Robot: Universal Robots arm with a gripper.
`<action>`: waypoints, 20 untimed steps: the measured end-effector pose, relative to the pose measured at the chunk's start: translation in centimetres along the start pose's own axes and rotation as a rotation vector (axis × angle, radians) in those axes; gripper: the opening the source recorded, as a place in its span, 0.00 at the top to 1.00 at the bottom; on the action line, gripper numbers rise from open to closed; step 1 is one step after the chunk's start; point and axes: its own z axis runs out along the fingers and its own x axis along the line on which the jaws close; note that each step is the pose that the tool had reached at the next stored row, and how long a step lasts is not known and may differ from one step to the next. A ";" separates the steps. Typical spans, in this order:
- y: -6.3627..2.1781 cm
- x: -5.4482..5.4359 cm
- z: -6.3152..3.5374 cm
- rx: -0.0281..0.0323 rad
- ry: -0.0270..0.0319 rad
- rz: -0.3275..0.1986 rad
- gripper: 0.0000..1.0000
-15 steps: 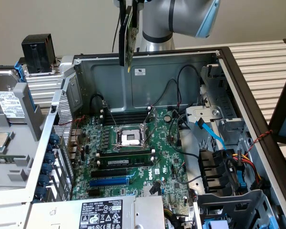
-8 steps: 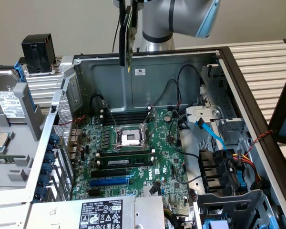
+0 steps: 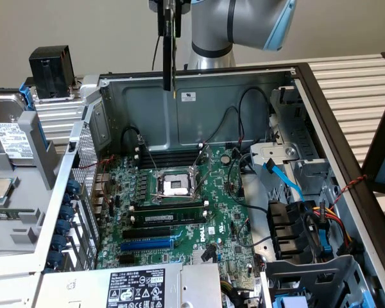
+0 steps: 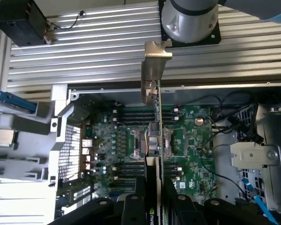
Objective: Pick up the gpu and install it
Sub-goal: 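Insert the gpu into the slot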
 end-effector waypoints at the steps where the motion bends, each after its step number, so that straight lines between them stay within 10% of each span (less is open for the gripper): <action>1: 0.00 0.0 0.01 0.0014 0.0039 -0.018 0.74; 20: -0.04 0.0 0.15 0.0289 0.0767 -0.355 0.74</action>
